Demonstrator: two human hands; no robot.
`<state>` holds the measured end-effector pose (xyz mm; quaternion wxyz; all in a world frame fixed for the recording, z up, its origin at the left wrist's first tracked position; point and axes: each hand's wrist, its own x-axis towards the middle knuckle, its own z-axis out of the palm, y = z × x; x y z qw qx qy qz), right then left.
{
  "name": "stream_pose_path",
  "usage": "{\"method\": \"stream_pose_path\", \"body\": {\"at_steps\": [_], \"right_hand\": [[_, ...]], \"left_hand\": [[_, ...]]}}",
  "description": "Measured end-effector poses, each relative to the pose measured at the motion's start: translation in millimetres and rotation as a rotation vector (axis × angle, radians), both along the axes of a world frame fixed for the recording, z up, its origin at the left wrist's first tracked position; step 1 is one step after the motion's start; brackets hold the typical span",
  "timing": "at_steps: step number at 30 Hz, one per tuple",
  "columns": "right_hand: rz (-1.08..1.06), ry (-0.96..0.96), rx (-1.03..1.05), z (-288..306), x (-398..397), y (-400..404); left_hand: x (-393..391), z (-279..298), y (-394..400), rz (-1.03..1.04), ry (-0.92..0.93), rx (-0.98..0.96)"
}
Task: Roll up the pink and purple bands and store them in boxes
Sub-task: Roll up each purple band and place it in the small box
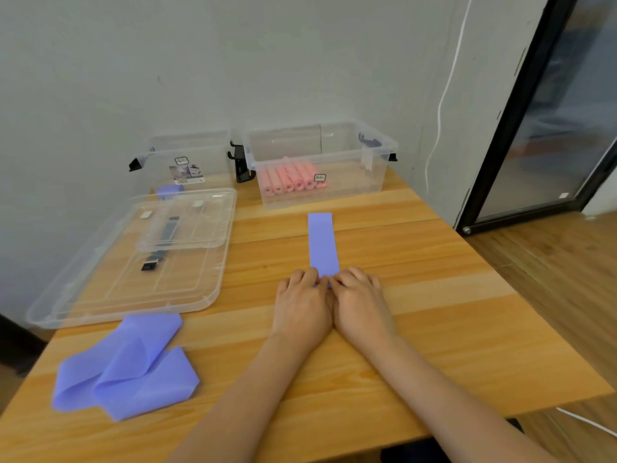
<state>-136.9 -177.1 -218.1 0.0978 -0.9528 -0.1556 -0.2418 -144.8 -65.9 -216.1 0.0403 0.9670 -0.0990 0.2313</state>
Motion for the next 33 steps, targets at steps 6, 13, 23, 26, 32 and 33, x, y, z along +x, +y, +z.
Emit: {"method": "stream_pose_path", "body": {"at_steps": [6,13,23,26,32,33], "right_hand": [[-0.002,0.058,0.004,4.6,-0.3,1.3],[-0.036,0.132,0.041,2.4,-4.7,-0.4],[0.092,0.251,0.305,12.8,23.7,-5.8],[0.125,0.236,0.333,7.4,29.0,-7.1],[0.113,0.24,0.481,5.1,36.1,-11.4],[0.117,0.234,0.483,5.2,34.8,-11.8]], "left_hand": [[-2.0,2.4,2.0,-0.011,0.048,-0.001],[-2.3,9.8,-0.2,-0.015,0.244,-0.07],[21.9,6.8,2.7,-0.099,0.125,-0.416],[26.1,3.2,5.5,-0.134,0.12,-0.491],[28.9,3.3,7.5,-0.041,0.058,-0.616],[28.7,3.5,7.9,-0.045,0.042,-0.622]]}}
